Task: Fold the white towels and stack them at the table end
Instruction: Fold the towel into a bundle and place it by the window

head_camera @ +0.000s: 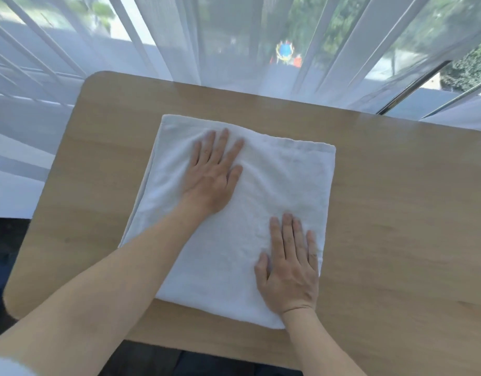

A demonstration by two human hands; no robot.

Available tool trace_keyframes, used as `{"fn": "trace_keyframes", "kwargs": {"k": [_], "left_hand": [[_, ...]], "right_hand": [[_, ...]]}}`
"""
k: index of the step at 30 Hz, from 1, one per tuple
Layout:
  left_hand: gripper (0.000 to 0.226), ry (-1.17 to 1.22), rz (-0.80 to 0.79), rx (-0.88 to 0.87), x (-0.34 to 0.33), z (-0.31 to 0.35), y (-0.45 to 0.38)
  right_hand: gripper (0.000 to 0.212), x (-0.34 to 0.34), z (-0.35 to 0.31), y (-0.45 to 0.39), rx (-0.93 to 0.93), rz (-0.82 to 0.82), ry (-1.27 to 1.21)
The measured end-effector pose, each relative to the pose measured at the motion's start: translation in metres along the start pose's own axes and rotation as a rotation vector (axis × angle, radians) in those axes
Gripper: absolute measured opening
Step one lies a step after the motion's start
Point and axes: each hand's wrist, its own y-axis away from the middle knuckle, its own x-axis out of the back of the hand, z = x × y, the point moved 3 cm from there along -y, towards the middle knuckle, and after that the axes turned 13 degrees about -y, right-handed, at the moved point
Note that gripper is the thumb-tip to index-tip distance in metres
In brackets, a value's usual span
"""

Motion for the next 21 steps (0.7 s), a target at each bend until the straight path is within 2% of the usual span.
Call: {"fn": "trace_keyframes", "kwargs": {"k": [7, 8, 10, 12, 13, 15, 21], "left_hand": [[0.063, 0.017, -0.003, 0.006, 0.013, 0.002, -0.055], [0.064, 0.056, 0.018, -0.052, 0.018, 0.011, -0.051], [0.062, 0.112, 0.067, -0.298, 0.025, 0.043, -0.035], [0.058, 0.027, 0.058, -0.57, 0.02, 0.077, -0.015], [0.057, -0.039, 0.025, -0.635, 0.016, 0.087, -0.013], [0.058, -0.087, -0.038, -0.619, 0.012, 0.092, -0.031], [0.058, -0.007, -0.115, -0.357, 0.016, 0.106, -0.082]], "right_hand": [[0.067, 0.0, 0.001, -0.003, 0.016, 0.026, 0.021], [0.066, 0.0, 0.001, -0.003, 0.016, 0.028, 0.018], [0.067, 0.0, 0.002, -0.002, 0.011, 0.026, 0.017], [0.068, 0.0, 0.002, -0.001, 0.004, 0.019, 0.017], [0.068, -0.001, 0.002, -0.002, 0.0, 0.019, 0.017], [0.068, -0.001, 0.003, -0.002, -0.006, 0.024, 0.018], [0.067, 0.0, 0.004, -0.002, 0.003, 0.03, 0.007]]}}
